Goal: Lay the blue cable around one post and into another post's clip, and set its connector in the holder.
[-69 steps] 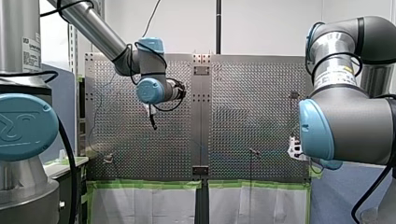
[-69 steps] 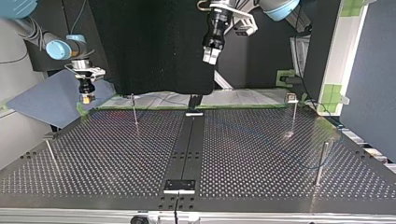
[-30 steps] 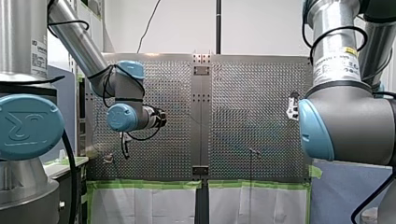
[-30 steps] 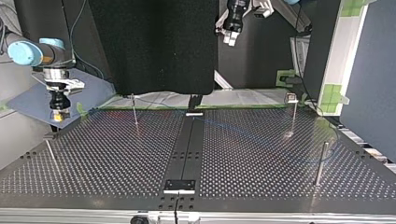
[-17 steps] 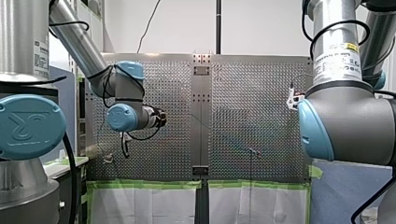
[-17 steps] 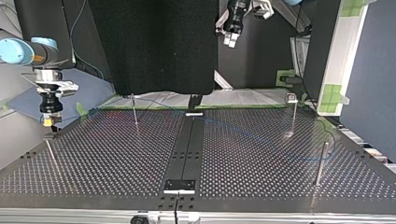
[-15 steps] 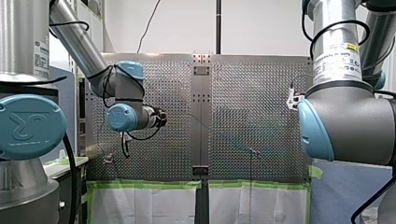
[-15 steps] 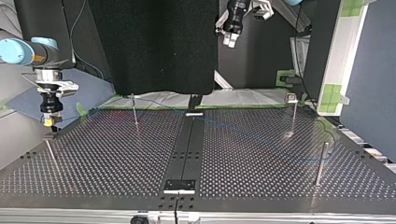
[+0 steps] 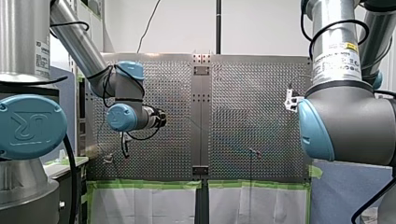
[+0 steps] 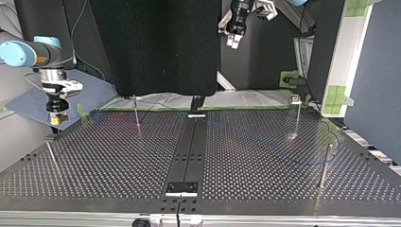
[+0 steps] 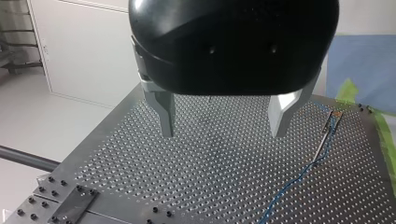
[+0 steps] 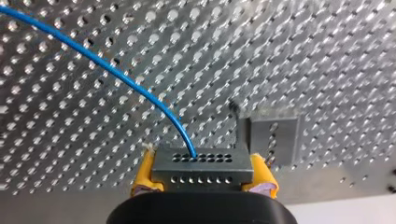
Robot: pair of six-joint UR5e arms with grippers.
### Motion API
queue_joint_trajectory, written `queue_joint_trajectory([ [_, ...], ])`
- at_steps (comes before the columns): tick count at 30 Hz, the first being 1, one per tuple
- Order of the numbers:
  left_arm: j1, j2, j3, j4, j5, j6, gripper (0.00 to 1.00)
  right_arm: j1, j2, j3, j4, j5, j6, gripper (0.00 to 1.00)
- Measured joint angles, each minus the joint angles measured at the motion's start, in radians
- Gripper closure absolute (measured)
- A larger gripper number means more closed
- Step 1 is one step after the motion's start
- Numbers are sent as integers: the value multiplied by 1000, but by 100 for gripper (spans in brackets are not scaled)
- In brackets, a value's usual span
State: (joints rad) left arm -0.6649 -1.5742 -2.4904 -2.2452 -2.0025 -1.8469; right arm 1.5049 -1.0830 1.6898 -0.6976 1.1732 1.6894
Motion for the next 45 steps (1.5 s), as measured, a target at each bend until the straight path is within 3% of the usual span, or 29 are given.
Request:
queue_joint_trajectory([
  [5,0,0,0,-7,0,0,0,-4,-3,-8,35,14,27,100],
  [9,0,0,0,-8,0,0,0,-8,-18,-12,61,15,60,100],
  [15,0,0,0,-10,0,0,0,-10,-49,-21,66,16,109,100],
  [25,0,0,1,-17,0,0,0,-14,-59,-28,64,24,193,100],
  [45,0,0,13,-49,-3,9,0,-40,-57,-36,61,26,227,100],
])
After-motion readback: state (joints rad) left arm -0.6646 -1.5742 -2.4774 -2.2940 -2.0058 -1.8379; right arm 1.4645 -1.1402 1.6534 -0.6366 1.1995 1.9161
